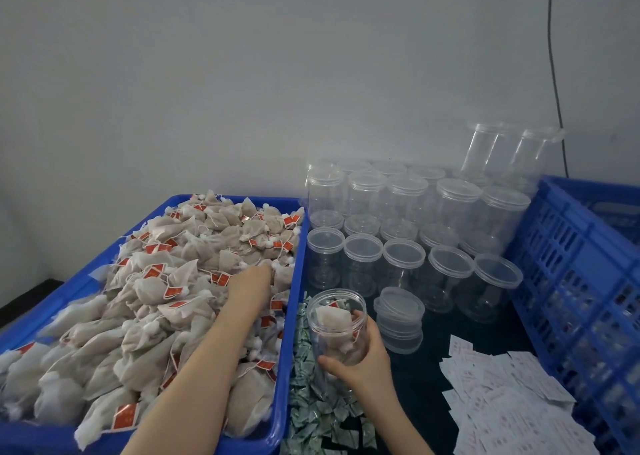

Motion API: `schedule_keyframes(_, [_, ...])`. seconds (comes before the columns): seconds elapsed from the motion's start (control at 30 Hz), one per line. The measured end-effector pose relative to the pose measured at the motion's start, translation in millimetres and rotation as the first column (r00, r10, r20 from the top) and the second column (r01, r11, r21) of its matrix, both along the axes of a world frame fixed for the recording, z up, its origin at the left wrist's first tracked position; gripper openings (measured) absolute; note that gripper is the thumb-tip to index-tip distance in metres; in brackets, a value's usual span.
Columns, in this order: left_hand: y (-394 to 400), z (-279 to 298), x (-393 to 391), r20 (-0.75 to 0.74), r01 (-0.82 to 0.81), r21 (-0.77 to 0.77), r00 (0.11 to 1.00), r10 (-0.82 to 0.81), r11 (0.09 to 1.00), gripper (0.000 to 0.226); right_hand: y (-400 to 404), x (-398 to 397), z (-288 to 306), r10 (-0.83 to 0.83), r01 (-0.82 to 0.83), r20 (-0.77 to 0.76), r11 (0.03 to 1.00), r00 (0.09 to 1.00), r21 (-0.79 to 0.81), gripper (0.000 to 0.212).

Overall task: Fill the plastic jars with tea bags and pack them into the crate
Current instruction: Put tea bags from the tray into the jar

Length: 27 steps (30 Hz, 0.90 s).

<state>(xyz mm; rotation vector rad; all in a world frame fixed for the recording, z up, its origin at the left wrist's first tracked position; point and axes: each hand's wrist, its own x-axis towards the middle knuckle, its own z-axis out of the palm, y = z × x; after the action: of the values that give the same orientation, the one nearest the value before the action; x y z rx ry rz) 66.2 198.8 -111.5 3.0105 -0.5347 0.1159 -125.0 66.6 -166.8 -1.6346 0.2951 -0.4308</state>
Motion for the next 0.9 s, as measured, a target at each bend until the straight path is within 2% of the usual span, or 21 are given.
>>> schedule_keyframes(0.17, [-7.4, 21.9, -17.6, 0.162, 0.006, -0.306, 0.986, 0.046, 0.952, 0.014, 2.8, 1.4, -0.2, -0.011, 0.011, -0.002, 1.0, 1.0, 0.005, 0.089])
schedule_keyframes(0.33, [-4.3, 36.9, -40.1, 0.317, 0.17, -0.568, 0.948, 0.023, 0.805, 0.024, 4.0, 3.4, -2.6, 0.014, -0.014, -0.008, 1.0, 1.0, 0.026, 0.105])
schedule_keyframes(0.37, [-4.1, 39.4, -42.9, 0.3, 0.179, -0.653, 0.953, 0.034, 0.735, 0.023, 3.9, 3.3, -3.2, 0.012, -0.012, -0.013, 1.0, 1.0, 0.028, 0.105])
schedule_keyframes(0.43, [-4.6, 46.0, -47.9, 0.197, 0.164, -0.838, 0.98, 0.007, 0.521, 0.02, 3.3, 3.0, -4.6, 0.005, -0.005, -0.021, 1.0, 1.0, 0.027, 0.098])
schedule_keyframes(0.5, [-5.7, 53.4, -52.6, 0.098, 0.133, -0.937, 0.988, -0.122, 0.324, 0.014, 2.4, 2.4, -5.4, 0.0, 0.0, -0.027, 1.0, 1.0, 0.025, 0.089])
schedule_keyframes(0.53, [-6.3, 56.9, -55.2, 0.064, 0.116, -0.96, 0.977, -0.205, 0.255, 0.013, 1.9, 2.4, -5.5, -0.001, 0.002, -0.028, 1.0, 1.0, 0.028, 0.087])
schedule_keyframes(0.6, [-7.4, 62.3, -60.3, 0.013, 0.08, -0.981, 0.937, -0.35, 0.176, 0.014, 1.3, 2.6, -4.9, 0.002, -0.001, -0.019, 0.999, 1.0, 0.04, 0.087])
schedule_keyframes(0.7, [-9.8, 63.8, -65.1, -0.066, 0.017, -0.987, 0.86, -0.507, 0.158, 0.011, 1.7, 1.8, -1.9, 0.005, -0.005, -0.011, 0.999, 1.0, 0.042, 0.093])
schedule_keyframes(0.77, [-11.5, 61.5, -66.8, -0.142, -0.031, -0.98, 0.799, -0.584, 0.196, 0.016, 1.0, 1.4, -1.2, 0.0, 0.001, -0.005, 0.999, 1.0, 0.039, 0.092])
schedule_keyframes(0.83, [-14.9, 58.5, -69.1, -0.22, -0.03, -0.958, 0.719, -0.659, 0.287, 0.02, 0.1, 1.3, 0.0, -0.009, 0.009, -0.012, 1.0, 1.0, 0.028, 0.088])
schedule_keyframes(0.9, [-18.8, 54.3, -72.2, -0.245, 0.078, -0.913, 0.679, -0.692, 0.4, 0.014, 0.1, 0.7, 0.3, -0.005, 0.006, -0.011, 1.0, 1.0, 0.013, 0.089])
